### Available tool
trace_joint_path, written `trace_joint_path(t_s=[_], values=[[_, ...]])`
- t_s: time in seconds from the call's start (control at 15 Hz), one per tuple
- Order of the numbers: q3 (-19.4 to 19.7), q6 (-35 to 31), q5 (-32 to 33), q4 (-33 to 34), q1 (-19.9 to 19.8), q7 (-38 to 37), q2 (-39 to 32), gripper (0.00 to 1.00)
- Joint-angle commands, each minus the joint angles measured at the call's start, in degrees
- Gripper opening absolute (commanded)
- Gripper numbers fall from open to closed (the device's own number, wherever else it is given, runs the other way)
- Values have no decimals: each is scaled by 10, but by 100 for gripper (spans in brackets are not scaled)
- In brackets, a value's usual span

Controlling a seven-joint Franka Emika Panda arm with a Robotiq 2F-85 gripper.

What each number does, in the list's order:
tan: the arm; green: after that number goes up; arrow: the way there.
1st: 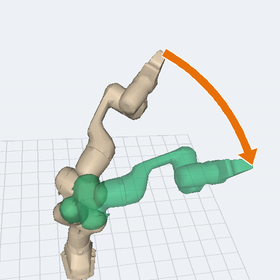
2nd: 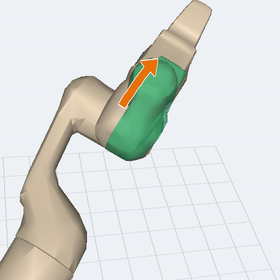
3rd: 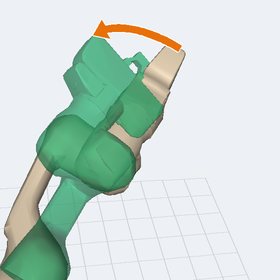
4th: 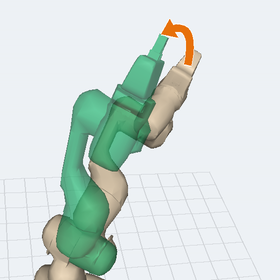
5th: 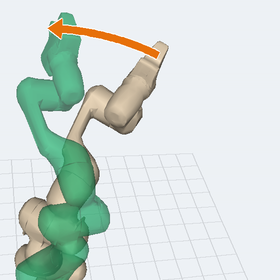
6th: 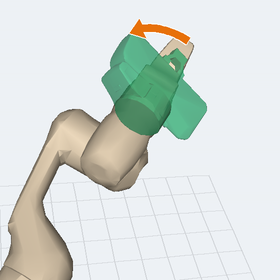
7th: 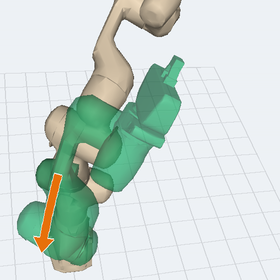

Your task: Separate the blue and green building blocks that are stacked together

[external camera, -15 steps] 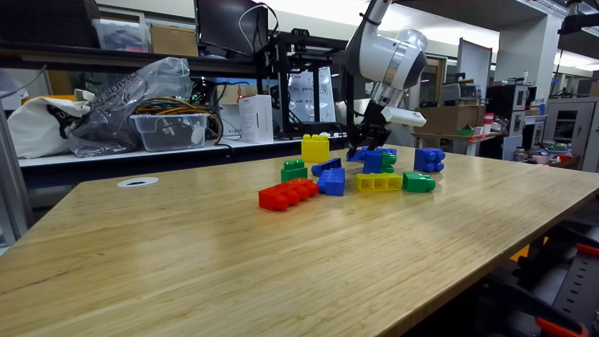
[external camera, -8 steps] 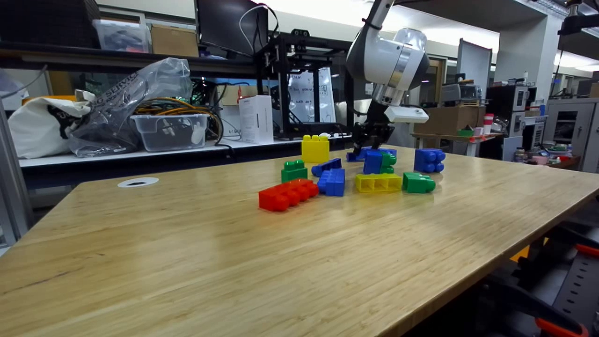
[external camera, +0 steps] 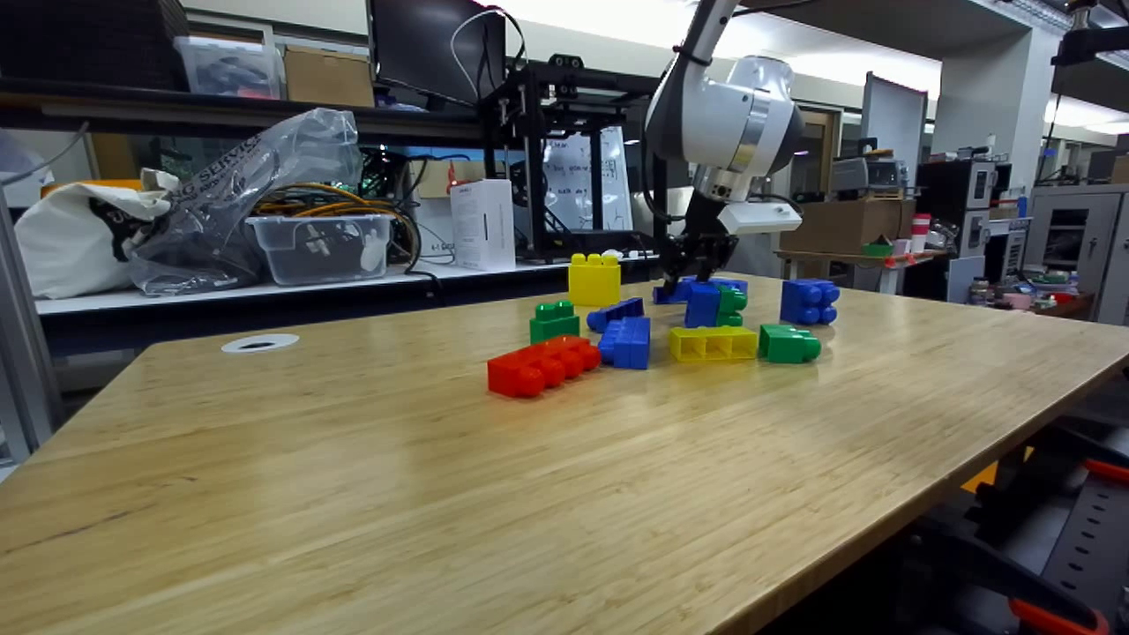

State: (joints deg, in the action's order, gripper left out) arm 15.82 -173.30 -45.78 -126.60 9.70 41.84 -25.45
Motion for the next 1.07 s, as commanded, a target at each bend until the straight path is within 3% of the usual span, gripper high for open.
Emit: trace_joint_path(t_s=[0.0,0.27,0.33,0.4,0.53,0.73,0.87,0.93,1.0], values=[[19,-15,15,-1,22,-14,-7,45],[28,-9,14,2,31,-11,-10,45],[30,-8,13,2,32,-10,-10,88],[31,-6,13,3,33,-10,-10,95],[33,-5,13,3,34,-9,-10,100],[35,7,13,7,31,-8,-10,100],[47,58,24,26,25,-17,-23,100],[55,112,34,56,15,-26,-47,100],[13,137,126,68,-46,-94,-56,100]])
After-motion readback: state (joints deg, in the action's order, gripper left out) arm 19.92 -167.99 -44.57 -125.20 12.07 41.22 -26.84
